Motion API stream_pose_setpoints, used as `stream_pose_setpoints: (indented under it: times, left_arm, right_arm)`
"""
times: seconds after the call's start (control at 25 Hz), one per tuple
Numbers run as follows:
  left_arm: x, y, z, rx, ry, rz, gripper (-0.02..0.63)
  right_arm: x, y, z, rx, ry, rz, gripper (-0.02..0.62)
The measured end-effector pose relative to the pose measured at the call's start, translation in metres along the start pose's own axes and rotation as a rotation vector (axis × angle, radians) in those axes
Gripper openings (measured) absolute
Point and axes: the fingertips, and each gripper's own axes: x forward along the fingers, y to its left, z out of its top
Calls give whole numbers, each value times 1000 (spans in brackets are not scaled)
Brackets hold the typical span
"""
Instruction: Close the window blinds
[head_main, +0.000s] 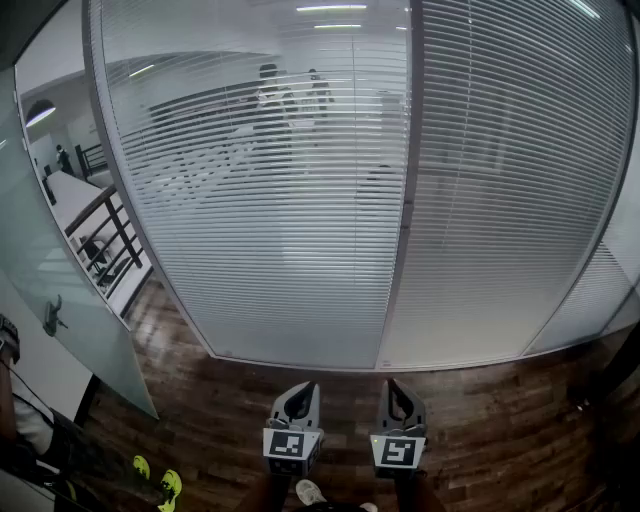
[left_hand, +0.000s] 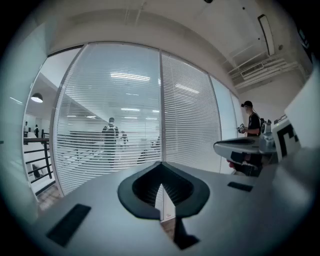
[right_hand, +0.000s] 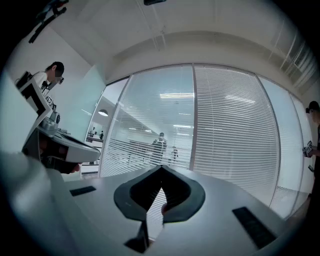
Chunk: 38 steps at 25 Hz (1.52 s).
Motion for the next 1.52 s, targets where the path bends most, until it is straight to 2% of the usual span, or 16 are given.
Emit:
stream_pose_setpoints:
  times: [0.08,0.24,0.76,1.08,1.2,1.28,1.52]
  left_arm:
    - [-2,-1,1,10,-1,-5,0]
    - [-6,8,1,5,-10,33,0]
    - [-4,22,0,-7,-8,26,0]
    - [20,32,0,-13,-5,-39,0]
    - [34,37,-2,3,-30,-82,0]
    - [39,48,1,0,-33,-82,0]
    - [55,67,7,-19,-23,-110,0]
  right_arm:
    - [-2,-3,1,0,1,-9,0]
    - [-5,-6,1,-6,2,-14,0]
    - [4,-7,-6,55,-3,-45,0]
    - [33,0,-12,55,8,-61,0]
    - [48,-3,-24,45,23,-95,0]
    - [57,-7,-28,43,46,-120,0]
    - [74,-9,-15,75,55,-173,0]
